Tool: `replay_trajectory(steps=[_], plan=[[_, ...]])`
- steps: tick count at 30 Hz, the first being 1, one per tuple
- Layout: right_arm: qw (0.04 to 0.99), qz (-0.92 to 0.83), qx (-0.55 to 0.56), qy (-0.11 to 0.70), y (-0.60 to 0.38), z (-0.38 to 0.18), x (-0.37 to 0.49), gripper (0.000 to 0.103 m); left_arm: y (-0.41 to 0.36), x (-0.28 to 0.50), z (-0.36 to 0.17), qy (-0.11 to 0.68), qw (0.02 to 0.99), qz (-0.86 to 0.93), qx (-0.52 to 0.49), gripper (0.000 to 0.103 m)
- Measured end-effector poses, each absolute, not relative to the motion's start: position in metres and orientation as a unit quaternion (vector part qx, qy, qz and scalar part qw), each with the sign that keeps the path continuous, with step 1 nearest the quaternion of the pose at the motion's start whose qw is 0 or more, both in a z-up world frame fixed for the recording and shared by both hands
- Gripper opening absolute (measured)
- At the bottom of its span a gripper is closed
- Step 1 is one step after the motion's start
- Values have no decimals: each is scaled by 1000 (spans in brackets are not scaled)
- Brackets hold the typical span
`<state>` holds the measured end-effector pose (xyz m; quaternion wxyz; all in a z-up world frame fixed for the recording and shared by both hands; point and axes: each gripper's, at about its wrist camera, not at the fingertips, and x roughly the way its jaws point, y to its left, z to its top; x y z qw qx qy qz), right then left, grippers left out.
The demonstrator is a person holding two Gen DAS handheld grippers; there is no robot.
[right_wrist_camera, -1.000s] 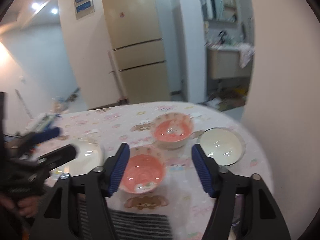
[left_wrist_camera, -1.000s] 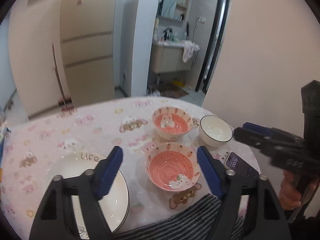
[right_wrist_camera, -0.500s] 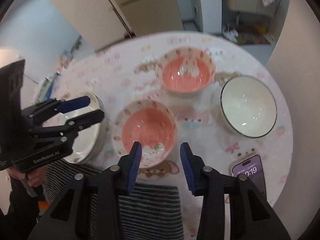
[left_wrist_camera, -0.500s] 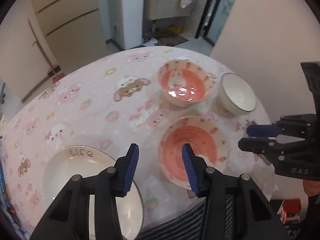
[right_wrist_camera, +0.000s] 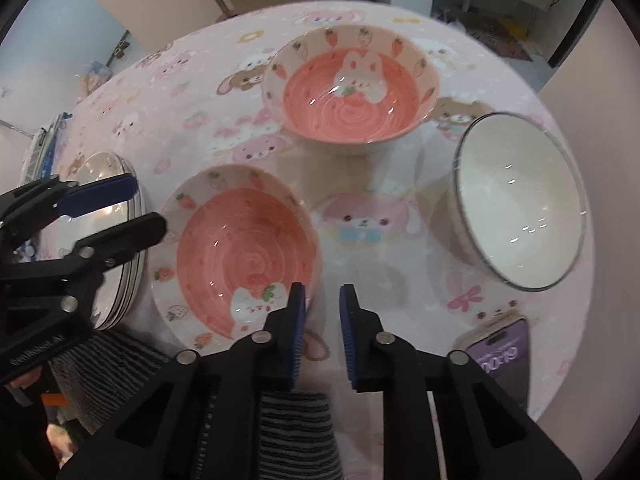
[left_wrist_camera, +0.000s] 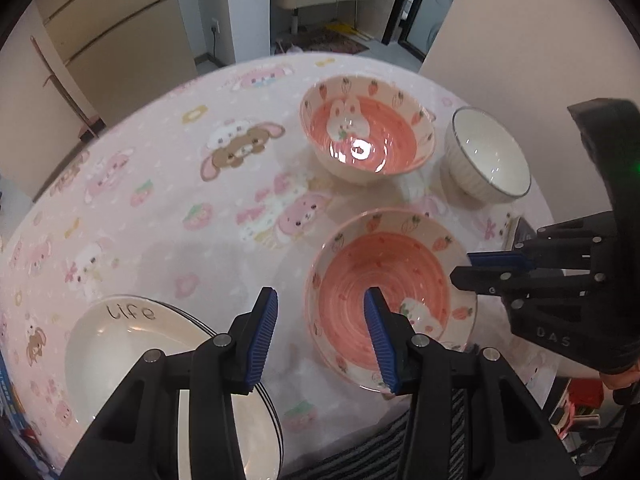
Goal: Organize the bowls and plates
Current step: 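Move the open left tool to the pink bowl rim and close on it, then lift the pink bowl with the left tool and carry it over the other pink bowl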
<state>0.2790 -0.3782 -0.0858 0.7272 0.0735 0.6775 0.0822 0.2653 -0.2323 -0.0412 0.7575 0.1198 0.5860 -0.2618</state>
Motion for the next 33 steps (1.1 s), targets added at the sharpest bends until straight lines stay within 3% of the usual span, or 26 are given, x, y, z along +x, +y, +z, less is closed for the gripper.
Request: replay_trajectory(steps=[7, 13, 17, 33], plan=[[723, 67, 119, 677, -386, -98, 284, 6, -240, 267, -71, 604, 742, -245, 156, 49], [719, 70, 91, 685, -377, -102, 288, 6, -243, 270, -94, 625, 731, -231, 149, 49], [722, 75, 75, 683, -373, -104, 290, 6, -244, 269, -100, 630, 722, -257, 122, 23], [699, 97, 115, 699, -377, -128, 294, 8, -245, 250, -89, 609, 731, -263, 160, 15]])
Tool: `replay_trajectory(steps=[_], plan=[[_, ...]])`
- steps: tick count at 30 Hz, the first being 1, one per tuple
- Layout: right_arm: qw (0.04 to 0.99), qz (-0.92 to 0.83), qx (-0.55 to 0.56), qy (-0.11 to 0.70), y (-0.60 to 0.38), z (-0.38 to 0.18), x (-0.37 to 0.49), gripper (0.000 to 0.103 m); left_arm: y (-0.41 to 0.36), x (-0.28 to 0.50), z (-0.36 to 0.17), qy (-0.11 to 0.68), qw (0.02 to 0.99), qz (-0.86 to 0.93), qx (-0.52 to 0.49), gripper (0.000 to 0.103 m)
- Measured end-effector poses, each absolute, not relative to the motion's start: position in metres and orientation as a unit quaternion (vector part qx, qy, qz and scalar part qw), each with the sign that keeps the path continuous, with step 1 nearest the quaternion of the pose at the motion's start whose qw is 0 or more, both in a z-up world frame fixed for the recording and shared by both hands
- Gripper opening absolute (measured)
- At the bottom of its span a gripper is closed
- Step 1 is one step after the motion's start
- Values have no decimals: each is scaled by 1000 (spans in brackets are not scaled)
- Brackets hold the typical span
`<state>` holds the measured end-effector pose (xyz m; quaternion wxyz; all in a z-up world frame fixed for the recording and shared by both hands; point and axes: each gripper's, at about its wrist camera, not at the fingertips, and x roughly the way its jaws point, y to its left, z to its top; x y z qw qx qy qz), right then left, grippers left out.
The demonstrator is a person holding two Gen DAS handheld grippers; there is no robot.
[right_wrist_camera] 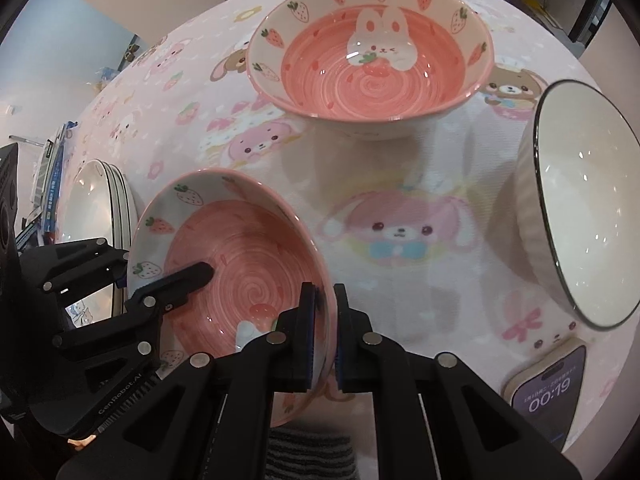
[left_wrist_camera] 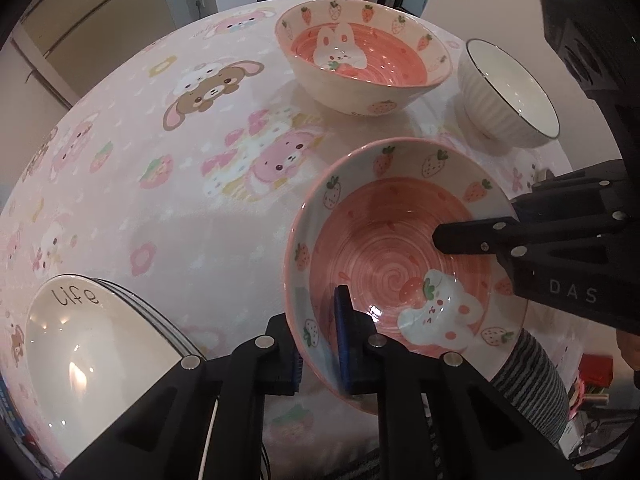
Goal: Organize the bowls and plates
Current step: 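Lift the pink bowl with the left tool and carry it over the other pink bowl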
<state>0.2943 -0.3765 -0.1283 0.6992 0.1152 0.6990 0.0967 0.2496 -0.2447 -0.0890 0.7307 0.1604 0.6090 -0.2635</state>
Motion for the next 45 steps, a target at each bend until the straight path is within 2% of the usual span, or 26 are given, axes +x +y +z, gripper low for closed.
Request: replay_trajectory(steps=[12, 21, 30, 34, 41, 45], plan=[[721, 106, 91, 679, -364, -87, 280, 9, -224, 248, -50, 588, 753, -267, 127, 11], [724, 85, 107, 676, -378, -77, 285, 8, -250, 254, -41, 580, 759, -272, 117, 11], [781, 43, 99, 616, -402, -15, 323, 8, -273, 297, 12, 530, 796, -277, 97, 11], [799, 9, 111, 592, -419, 0, 346, 8, -284, 327, 16, 532, 797, -280, 62, 11], [796, -22, 149, 587, -440, -15, 379, 10, -314, 363, 2, 545, 795, -257, 72, 12], [778, -47, 176, 601, -461, -33, 385, 14, -345, 365, -5, 541, 789, -253, 140, 13]])
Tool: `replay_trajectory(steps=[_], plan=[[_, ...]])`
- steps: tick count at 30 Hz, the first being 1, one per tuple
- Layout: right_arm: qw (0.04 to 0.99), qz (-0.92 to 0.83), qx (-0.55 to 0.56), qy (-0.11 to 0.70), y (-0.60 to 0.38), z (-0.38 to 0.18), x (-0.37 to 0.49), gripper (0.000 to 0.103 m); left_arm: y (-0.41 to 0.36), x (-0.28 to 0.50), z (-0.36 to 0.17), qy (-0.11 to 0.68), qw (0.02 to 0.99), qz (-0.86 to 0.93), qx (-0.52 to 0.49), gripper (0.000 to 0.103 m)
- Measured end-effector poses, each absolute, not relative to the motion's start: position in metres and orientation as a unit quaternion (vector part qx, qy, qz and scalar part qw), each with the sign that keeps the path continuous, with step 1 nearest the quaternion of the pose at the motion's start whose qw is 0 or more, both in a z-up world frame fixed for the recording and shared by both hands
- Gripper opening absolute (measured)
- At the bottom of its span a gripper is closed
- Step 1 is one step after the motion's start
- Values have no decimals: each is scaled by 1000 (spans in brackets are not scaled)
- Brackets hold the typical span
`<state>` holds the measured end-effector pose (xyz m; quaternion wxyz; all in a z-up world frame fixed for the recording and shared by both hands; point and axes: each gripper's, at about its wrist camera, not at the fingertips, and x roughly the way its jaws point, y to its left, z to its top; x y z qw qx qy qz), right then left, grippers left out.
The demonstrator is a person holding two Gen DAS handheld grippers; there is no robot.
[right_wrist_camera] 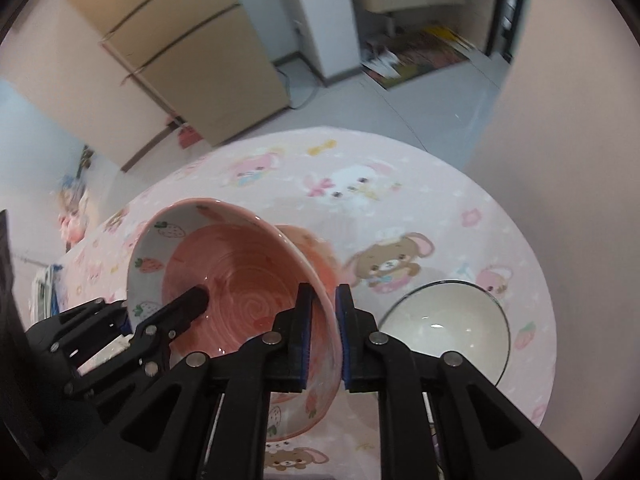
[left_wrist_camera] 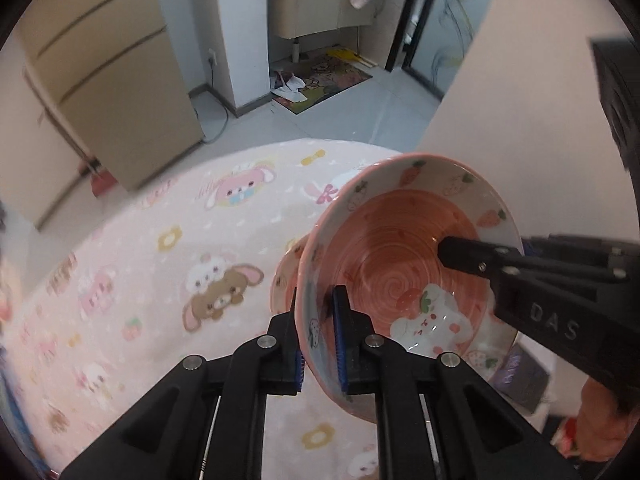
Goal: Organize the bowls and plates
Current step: 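Lift the pink bowl with the left tool and carry it over the other pink bowl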
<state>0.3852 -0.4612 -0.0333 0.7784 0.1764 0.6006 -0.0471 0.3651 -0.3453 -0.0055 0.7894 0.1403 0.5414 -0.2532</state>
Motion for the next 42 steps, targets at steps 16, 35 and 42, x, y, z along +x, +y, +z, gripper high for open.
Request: replay_trajectory(steps=[16, 35, 42], plan=[[759, -73, 153, 628, -455, -69, 394, 14, -357, 376, -49, 556, 776, -226, 192, 19], [754, -46, 157, 636, -454, -86, 397, 8, -342, 364, -57, 535, 782, -214, 238, 18], [753, -45, 163, 635, -456, -87, 391, 7, -323, 369, -60, 563, 770, -238, 184, 18]])
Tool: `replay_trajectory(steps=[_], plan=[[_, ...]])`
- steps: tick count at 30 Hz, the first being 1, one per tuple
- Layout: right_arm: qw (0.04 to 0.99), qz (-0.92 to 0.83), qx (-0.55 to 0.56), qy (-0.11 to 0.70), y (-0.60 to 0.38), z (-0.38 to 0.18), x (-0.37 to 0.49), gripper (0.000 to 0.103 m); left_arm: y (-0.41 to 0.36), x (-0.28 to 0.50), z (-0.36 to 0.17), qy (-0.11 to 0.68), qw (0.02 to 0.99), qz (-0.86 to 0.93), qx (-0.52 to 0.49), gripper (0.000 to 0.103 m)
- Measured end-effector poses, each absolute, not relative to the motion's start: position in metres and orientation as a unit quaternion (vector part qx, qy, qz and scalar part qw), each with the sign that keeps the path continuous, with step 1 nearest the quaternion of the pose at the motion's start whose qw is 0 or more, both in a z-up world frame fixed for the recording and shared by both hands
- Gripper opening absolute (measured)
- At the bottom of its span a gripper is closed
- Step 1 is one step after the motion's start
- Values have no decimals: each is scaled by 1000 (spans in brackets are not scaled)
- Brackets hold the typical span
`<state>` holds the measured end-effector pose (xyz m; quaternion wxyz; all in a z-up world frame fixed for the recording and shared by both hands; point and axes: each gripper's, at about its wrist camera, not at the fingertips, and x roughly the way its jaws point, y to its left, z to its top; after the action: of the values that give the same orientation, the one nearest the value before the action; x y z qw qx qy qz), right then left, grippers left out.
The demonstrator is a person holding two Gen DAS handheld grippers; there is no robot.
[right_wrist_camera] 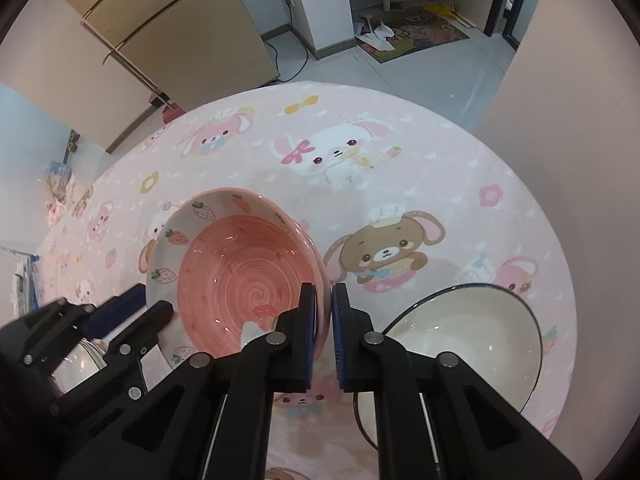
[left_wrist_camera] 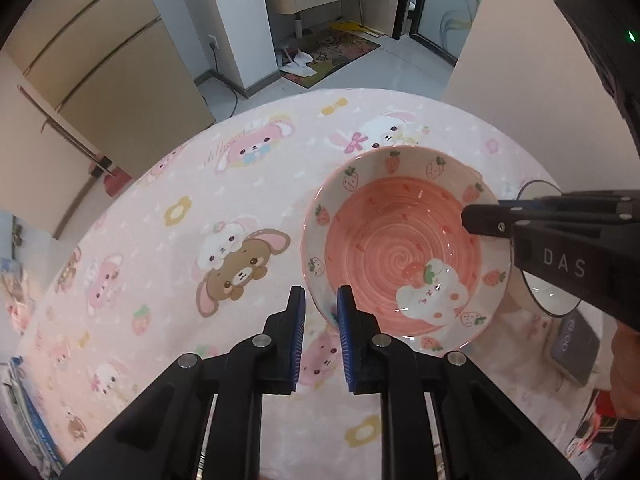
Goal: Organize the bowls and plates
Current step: 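Lift the pink bowl with the left tool and carry it over the other pink bowl, then lower the pink bowl into the other pink bowl and open the left tool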
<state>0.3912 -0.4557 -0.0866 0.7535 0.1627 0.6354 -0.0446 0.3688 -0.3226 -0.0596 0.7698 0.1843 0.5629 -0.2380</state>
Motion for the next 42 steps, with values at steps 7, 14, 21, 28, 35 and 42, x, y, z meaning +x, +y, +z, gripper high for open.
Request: replay_trajectory(steps=[7, 14, 21, 28, 35, 42], plan=[[753, -38, 157, 637, -455, -87, 389, 7, -320, 379, -63, 576, 769, -233, 154, 18], [730, -26, 203, 652, -464, -105, 397, 8, -315, 392, -84, 619, 740, -247, 92, 19], [711, -25, 239, 660, -460, -115, 393, 9, -311, 380, -81, 619, 745, -226, 105, 15], [676, 23, 246, 694, -431, -119, 369, 10, -274, 361, -65, 624, 742, -228, 88, 13], [686, 38, 209, 696, -403, -119, 364, 12, -254, 351, -79, 643, 730, -218, 80, 13], [712, 89, 176, 674, -401, -102, 349, 18, -240, 335, -45, 607, 757, -224, 89, 14]])
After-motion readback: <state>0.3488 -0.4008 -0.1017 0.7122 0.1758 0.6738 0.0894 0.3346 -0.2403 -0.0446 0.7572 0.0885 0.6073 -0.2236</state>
